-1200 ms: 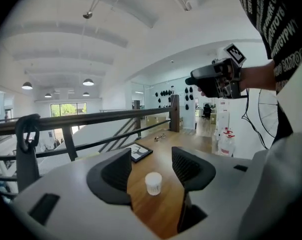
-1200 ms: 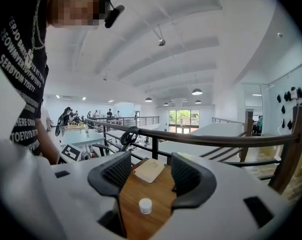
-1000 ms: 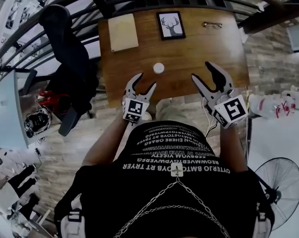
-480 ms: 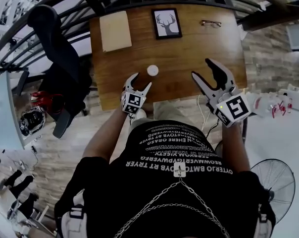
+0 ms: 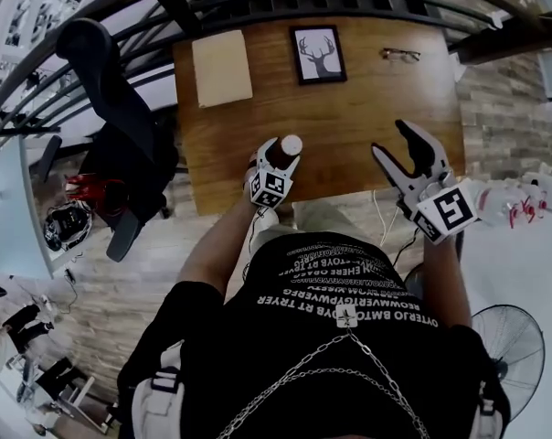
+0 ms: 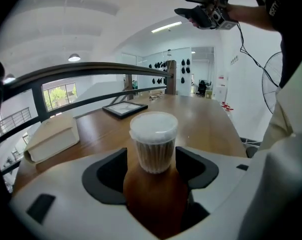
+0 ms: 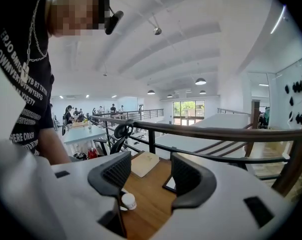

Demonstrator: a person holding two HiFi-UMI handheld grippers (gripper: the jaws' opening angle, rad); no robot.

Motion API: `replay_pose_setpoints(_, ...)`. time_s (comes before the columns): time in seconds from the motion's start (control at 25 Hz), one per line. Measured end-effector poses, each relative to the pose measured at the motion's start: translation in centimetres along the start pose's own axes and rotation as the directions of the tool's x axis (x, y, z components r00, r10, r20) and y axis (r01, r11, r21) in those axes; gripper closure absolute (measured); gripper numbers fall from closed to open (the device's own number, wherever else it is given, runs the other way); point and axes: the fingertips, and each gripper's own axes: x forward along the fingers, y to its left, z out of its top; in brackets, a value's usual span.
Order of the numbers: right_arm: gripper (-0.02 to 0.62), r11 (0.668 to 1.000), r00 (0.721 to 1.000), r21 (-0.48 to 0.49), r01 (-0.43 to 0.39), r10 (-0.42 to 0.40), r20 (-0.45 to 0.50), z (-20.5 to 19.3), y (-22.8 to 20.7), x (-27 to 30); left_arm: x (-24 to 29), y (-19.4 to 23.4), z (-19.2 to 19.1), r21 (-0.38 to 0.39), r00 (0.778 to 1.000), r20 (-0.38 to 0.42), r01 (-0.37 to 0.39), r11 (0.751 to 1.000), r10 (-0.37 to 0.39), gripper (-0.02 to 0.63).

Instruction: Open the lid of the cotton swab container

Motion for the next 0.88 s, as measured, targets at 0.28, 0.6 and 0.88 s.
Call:
replay_pose_setpoints(0.28, 0.356, 0.999, 1.000, 0.022, 0.031, -0.031, 0.002, -0.9, -0.8, -0.3, 1.5, 0.2, 0.0, 0.035, 0.999, -0.042, -0.009, 0.999, 0.010, 0.304)
replay_pose_setpoints(0.6, 0.356, 0.999, 1.000, 0.032, 0.023, -0.023, 0.006, -1.7, 0.7, -0.5, 1.8, 0.7, -0.2, 0.036, 0.997, -0.056, -0.043, 0.998, 0.045, 0.327)
replay_pose_setpoints(0.88, 0.356, 0.999, 0.999, 0.033, 0.011, -0.012, 0.034, -1.7, 2.5, -1.4, -0.3, 1.3, 2.2, -0.045, 0.999, 0.023, -0.034, 0.998, 0.035, 0.329)
